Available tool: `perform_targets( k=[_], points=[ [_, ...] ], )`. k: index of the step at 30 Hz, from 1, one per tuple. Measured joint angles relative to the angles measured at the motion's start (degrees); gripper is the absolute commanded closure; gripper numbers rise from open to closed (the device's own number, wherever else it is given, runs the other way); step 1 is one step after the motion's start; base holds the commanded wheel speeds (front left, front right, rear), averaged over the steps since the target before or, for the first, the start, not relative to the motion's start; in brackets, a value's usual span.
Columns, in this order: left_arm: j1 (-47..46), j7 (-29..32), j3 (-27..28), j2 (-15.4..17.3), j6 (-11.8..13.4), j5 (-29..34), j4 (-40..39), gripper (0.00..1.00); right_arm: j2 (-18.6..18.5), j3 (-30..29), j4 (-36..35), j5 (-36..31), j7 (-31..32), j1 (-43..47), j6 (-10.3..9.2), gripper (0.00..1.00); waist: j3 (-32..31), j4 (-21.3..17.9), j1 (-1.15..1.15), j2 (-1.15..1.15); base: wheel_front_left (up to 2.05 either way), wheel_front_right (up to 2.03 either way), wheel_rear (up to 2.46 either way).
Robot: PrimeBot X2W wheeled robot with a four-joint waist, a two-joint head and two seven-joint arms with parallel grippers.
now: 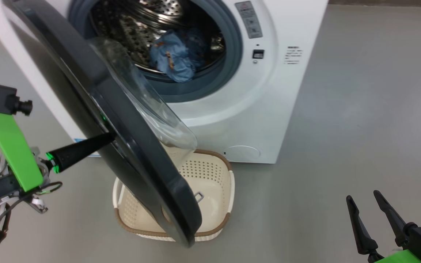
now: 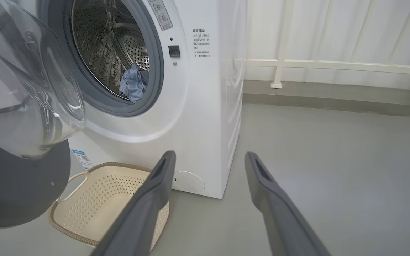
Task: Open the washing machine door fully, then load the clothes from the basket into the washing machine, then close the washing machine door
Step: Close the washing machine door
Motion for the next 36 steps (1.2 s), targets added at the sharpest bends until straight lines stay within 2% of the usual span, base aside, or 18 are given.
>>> perform_targets(
  k=[12,30,31,33,36],
  points=[
    [-3.0,-2.6,-0.7,-1.8,0.0,0.8,1.5,1.00,1.2,-0.5,-0.2,-0.3,0.0,0.0,0.00,0.00,1.0,-4.8,0.00,0.00,0.00,0.00,0.00],
    [0.0,-6.7,-0.7,-1.8,-0.1,0.9,1.7,1.00,1.3,-1.5,-0.2,-0.4,0.0,-0.1,0.00,0.00,0.8,-3.2,0.00,0.00,0.00,0.00,0.00],
    [1.2,-7.4,-0.6,-1.8,-0.1,0.9,1.7,0.99,1.3,-1.5,-0.2,-0.4,0.0,-0.1,0.00,0.00,0.7,-3.0,0.00,0.00,0.00,0.00,0.00],
    [2.5,-8.1,-0.4,-1.7,-0.1,0.9,1.7,0.83,1.3,-1.5,-0.2,-0.4,0.0,-0.1,0.00,0.00,0.6,-3.0,0.00,0.00,0.00,0.00,0.00],
    [4.8,-9.6,0.5,-1.3,-0.1,0.9,1.8,0.74,1.2,-1.5,-0.3,-0.4,0.0,-0.1,0.00,0.00,0.5,-3.0,0.00,0.00,0.00,0.00,0.00]
  ],
)
